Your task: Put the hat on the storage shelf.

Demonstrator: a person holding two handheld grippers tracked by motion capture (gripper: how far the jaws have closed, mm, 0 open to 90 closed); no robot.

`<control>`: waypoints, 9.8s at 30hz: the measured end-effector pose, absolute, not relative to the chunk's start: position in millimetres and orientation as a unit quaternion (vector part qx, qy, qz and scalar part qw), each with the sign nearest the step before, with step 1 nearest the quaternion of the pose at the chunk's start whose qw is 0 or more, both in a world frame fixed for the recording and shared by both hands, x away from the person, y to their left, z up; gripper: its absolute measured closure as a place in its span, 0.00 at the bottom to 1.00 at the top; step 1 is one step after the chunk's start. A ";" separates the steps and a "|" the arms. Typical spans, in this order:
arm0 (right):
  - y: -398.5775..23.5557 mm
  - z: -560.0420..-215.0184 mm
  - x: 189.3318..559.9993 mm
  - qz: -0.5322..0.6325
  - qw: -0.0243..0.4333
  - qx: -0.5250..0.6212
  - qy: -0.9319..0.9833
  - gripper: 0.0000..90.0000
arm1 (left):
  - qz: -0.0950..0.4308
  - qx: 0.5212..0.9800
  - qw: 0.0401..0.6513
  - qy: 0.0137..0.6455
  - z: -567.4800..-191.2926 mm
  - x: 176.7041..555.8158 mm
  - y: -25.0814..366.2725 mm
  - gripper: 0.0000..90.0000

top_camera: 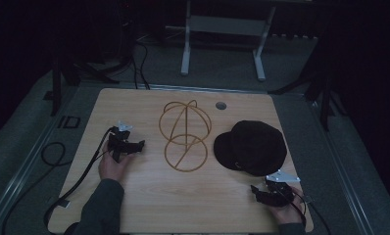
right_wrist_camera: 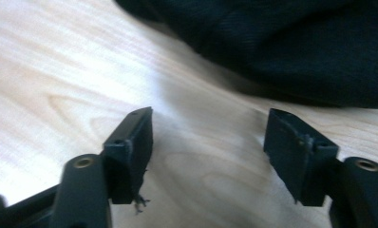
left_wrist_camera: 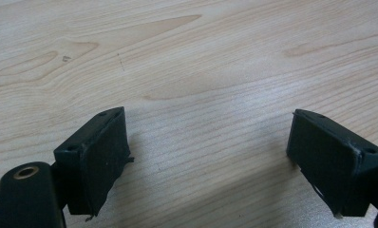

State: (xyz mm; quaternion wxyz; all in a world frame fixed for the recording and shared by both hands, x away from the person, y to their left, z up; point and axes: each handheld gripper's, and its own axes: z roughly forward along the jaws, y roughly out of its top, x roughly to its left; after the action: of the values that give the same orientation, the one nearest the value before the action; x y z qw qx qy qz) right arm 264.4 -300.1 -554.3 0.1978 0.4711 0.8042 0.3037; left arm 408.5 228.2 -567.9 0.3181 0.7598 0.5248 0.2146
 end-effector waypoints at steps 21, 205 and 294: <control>-283.4 -500.1 264.5 0.259 0.180 0.425 0.849 0.45 | 0.215 0.760 0.318 0.525 -567.9 408.5 228.2 0.15; -190.9 -439.7 369.7 0.123 0.098 0.306 0.939 0.89 | 0.214 0.760 0.319 0.524 -567.9 410.1 227.9 0.15; -203.7 -347.9 344.9 0.143 0.082 0.152 0.975 0.86 | 0.214 0.761 0.318 0.524 -567.8 410.5 227.8 0.15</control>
State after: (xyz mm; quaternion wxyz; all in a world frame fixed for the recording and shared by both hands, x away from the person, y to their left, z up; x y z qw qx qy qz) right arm 344.9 -203.7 -347.9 0.0817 0.1522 0.9745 0.1430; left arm 410.5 227.8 -567.8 0.3177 0.7609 0.5236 0.2144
